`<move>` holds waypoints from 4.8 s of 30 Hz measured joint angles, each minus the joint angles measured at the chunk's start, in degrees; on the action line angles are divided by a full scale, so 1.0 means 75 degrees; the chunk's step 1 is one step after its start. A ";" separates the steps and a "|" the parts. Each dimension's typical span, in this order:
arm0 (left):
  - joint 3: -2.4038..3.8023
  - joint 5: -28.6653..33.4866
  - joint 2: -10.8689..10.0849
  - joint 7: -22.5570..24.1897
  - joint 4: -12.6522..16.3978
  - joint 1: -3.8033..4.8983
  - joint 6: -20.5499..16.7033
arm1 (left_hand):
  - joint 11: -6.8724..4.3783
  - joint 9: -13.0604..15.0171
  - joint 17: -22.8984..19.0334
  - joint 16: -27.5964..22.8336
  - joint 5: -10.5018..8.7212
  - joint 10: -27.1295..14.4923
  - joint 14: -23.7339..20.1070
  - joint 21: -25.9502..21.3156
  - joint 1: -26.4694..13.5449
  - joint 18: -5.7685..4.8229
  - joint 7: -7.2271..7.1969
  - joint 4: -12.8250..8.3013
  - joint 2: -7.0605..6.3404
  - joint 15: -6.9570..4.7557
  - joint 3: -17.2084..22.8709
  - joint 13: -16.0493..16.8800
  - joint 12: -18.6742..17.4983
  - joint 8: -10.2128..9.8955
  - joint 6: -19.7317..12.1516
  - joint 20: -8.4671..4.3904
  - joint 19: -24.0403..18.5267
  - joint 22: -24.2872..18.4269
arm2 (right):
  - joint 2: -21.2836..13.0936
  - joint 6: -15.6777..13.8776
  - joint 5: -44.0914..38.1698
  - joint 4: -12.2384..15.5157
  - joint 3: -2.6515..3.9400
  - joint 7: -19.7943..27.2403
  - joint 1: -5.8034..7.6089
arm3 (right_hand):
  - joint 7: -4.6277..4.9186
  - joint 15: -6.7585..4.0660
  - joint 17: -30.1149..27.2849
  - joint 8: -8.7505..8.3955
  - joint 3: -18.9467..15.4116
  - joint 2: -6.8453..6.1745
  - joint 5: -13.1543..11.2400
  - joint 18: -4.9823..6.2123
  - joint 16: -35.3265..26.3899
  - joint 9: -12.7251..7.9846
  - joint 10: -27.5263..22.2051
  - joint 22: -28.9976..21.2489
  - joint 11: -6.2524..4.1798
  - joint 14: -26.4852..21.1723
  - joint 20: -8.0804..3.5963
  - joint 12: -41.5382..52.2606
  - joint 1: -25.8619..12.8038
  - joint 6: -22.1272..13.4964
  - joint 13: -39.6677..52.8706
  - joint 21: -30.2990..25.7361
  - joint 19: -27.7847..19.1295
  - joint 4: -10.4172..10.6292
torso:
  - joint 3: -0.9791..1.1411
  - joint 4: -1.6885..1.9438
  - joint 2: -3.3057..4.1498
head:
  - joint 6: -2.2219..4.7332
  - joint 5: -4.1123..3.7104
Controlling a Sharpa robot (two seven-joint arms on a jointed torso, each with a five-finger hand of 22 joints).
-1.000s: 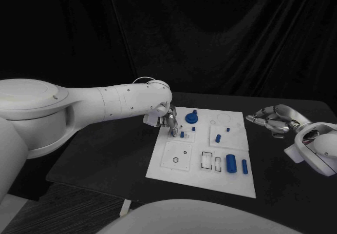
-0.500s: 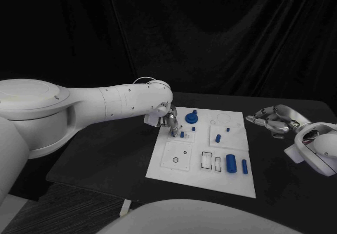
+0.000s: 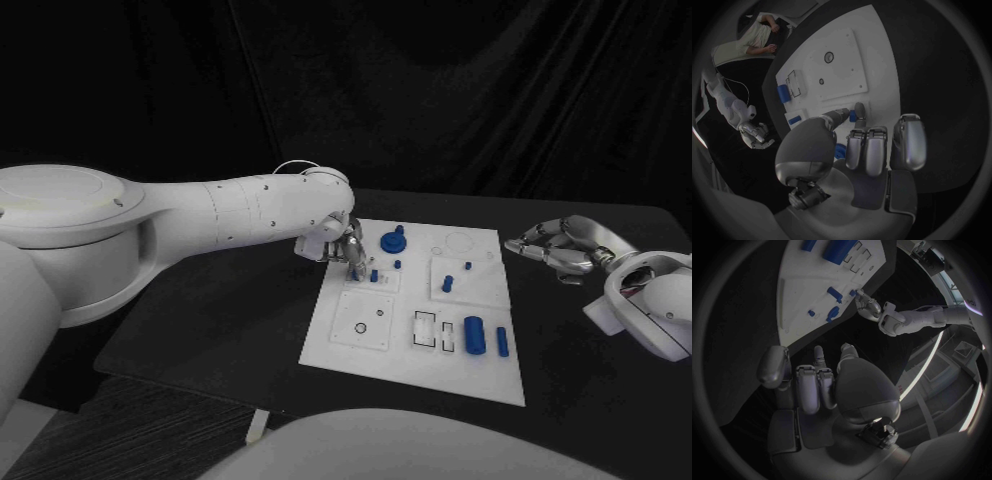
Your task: Assemble the parts on the task board
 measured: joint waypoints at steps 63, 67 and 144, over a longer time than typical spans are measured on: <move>-0.0001 -0.0001 -0.0068 -0.0032 0.0046 -0.0059 -0.0480 | 0.0088 0.0232 0.0000 0.0000 -0.1634 -0.0042 0.0064 -0.0088 -0.0299 0.0000 -0.0013 0.1156 0.0382 0.0064 -0.2047 0.0000 0.0000 0.0018 0.0339 0.0039 -0.0038 0.0000 | 0.0052 0.0306 -0.0001 -0.0045 0.0000 -0.0175 -0.0056 | 0.0018 0.0067 0.0000 -0.0029 0.0128 -0.0059 0.0383 0.0000 -0.0001 -0.0077 -0.0061 0.0000 0.0098 -0.0066 0.0001 0.0035 0.0362 0.0017 0.0098 -0.0066 -0.0001 -0.0126 | 0.0001 0.0005 -0.0001 | 0.0000 -0.0006; -0.0001 -0.0003 -0.0070 -0.0028 0.0054 -0.0059 -0.0511 | 0.0036 0.0370 0.0000 0.0000 -0.1484 -0.0095 0.0064 -0.0088 -0.0259 0.0001 -0.0014 0.1156 0.0420 0.0064 -0.2047 0.0000 0.0000 0.0141 0.0339 0.0038 -0.0038 0.0000 | 0.0059 0.0326 -0.0001 -0.0051 0.0000 -0.0185 -0.0062 | 0.0018 0.0067 0.0000 -0.0029 0.0128 -0.0059 0.0383 0.0001 -0.0001 -0.0078 -0.0062 0.0000 0.0098 -0.0066 0.0001 0.0035 0.0362 0.0018 0.0111 -0.0066 -0.0001 -0.0126 | 0.0001 0.0005 -0.0001 | 0.0000 0.0003; 0.0002 0.0005 -0.0135 -0.0171 0.0134 -0.0061 -0.0558 | -0.0061 0.0921 0.0000 0.0000 0.0685 -0.0055 -0.0016 -0.0088 0.0495 0.0001 -0.0259 0.1101 0.0491 -0.0018 -0.2370 0.0000 0.0000 0.0489 0.0475 -0.0033 0.0031 0.0000 | 0.0103 0.0695 -0.0001 -0.0109 0.0000 -0.0390 -0.0094 | 0.0020 0.0068 0.0000 -0.0029 0.0360 -0.0148 0.0501 0.0001 -0.0088 -0.0115 -0.0056 0.0000 0.0105 -0.0065 0.0000 0.0034 0.0511 0.0019 0.0134 -0.0178 -0.0080 -0.0065 | -0.0001 0.0005 -0.0001 | 0.0000 0.0026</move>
